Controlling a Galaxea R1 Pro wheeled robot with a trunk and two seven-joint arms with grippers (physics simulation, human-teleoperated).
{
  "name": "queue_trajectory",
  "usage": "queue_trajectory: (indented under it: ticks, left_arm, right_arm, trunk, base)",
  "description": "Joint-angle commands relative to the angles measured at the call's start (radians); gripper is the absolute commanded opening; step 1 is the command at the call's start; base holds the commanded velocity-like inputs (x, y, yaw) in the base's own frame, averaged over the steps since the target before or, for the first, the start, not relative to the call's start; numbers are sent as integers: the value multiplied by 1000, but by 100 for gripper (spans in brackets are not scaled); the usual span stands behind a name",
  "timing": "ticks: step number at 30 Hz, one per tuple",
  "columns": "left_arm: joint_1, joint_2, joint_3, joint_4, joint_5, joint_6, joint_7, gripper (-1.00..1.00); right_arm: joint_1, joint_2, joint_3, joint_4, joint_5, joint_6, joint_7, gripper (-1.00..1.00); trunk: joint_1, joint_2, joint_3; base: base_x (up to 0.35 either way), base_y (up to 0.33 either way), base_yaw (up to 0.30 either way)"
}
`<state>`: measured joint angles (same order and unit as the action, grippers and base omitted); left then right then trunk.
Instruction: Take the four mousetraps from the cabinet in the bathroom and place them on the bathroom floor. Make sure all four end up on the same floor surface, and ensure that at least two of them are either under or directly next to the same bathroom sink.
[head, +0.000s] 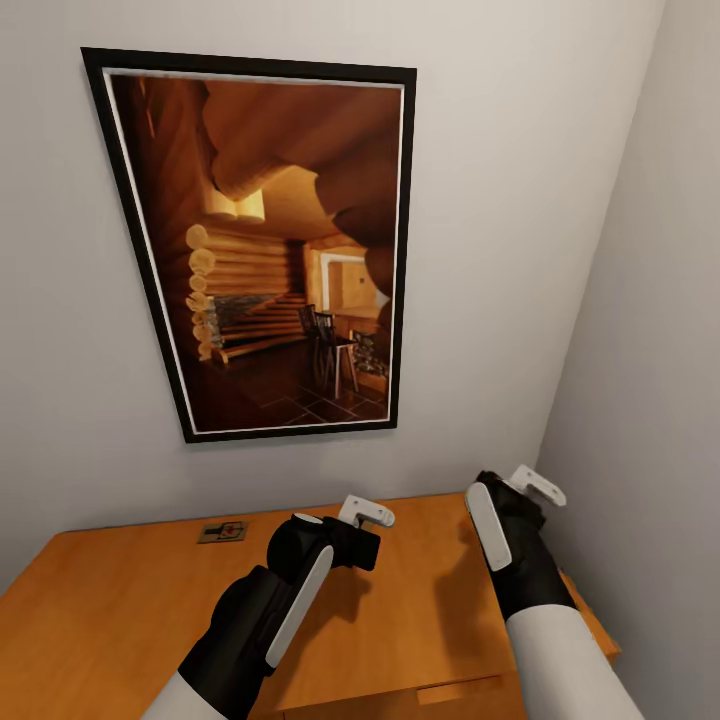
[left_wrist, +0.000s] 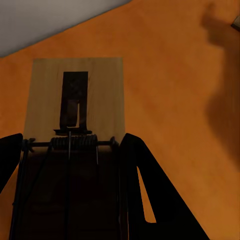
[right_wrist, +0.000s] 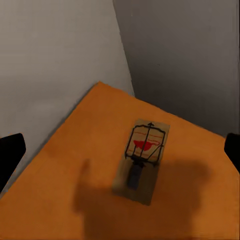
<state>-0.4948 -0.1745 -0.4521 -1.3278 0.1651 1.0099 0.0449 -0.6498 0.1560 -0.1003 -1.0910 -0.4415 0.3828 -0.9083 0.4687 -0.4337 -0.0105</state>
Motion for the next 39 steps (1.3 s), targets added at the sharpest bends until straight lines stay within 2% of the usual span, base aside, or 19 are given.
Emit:
queue_trajectory:
  ticks: [1,6,10,16,25,30,33,39]
  left_arm:
    - [-1,0,0,-1,4,4,4,-100]
    - [-1,0,0,-1,5,4,4,-100]
    - [-1,0,0,-1,5,4,4,-100]
    - [-1,0,0,-1,5,4,4,-100]
    - [0,0,0,-1,5,4,4,-100]
    - [0,0,0,-1,5,4,3,-100]
    - [-1,0,-1,-1,5,4,3,-100]
    - [-1,0,-1,-1,6,4,3,-100]
  right_arm:
    - [-1,7,3,1,-2,-12,-20,100]
    - [-1,16,12,5,-1,-36,-41,100]
    - [-1,17,27,5,0,-27,-45,100]
    - [-1,17,29,4,-8,-16,-46,100]
    - [-1,13,29,3,-110,-19,-50,100]
    - [-1,13,29,5,-128,-29,-57,100]
    - [-1,13,29,5,-130,-55,-59,100]
    - [-1,13,29,4,-130,-156,-66,100]
  trunk:
    - [1,-1,-1]
    - [1,-1,-1]
    - [1,-1,-1]
    - [1,-1,-1]
    - [1,-1,-1]
    - [1,-1,-1]
    - [1,-1,-1]
    - [1,-1,-1]
  base:
    - [0,0,0]
    - [0,0,0]
    - [0,0,0]
    - [0,0,0]
    - [0,0,0]
    - [0,0,0]
    - [0,0,0]
    - [0,0,0]
